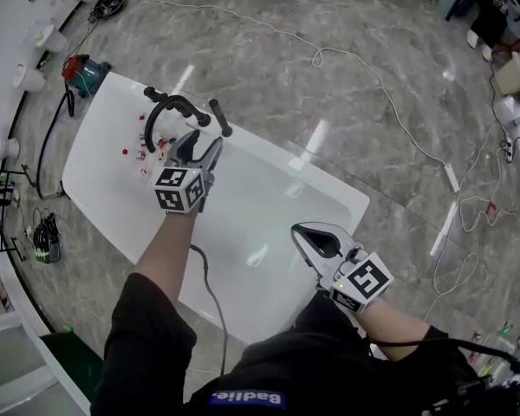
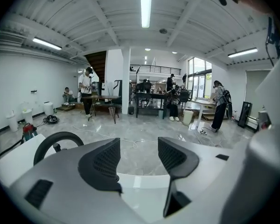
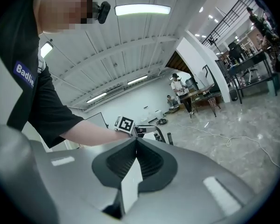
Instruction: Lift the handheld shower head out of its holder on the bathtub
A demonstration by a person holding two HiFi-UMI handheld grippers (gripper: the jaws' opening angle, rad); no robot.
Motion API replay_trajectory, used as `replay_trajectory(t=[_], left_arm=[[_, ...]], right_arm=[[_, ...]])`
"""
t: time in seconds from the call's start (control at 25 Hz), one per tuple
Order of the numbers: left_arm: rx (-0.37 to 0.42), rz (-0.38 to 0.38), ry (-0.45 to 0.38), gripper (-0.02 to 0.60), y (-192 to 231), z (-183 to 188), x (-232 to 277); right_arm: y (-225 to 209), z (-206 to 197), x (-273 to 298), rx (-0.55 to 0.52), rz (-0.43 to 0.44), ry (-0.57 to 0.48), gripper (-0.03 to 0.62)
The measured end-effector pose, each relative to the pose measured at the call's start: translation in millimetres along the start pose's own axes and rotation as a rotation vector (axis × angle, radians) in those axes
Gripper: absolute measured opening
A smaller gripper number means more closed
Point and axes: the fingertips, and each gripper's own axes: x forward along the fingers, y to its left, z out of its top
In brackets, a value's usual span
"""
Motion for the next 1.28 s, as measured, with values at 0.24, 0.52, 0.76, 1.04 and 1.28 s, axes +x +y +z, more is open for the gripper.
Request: replay_trajectory(t=[0.24, 0.52, 0.76, 1.04, 1.28], left_arm=[[-0.006, 0.058, 0.064, 0.239, 31.0, -24.1, 57.4], [-0.037, 0.148, 0.133, 0.239, 72.3, -59.1, 109.1], [-0.077, 0.210, 0.161, 0.239, 94.4, -84.2, 145.6], [-0.087, 0.247, 0.197, 0.239, 120.7, -102.5, 179.4], [-0.075, 0.229, 0.248, 0.234, 122.4, -110.8, 202.1]], right_arm=[[-18.7, -13.0, -1.0, 0.008, -0.002, 0.026, 0.000], [-43.8, -33.7, -15.2, 0.036, -0.042, 0.084, 0.000], [-63.9, -62.3, -31.5, 0.089, -0.065, 0.128, 0.000], [-80.4, -90.0, -42.6, 0.152, -0.097, 0.183, 0.000], [-91.8, -91.4, -47.8, 0.167, -0.094, 0.180, 0.000]])
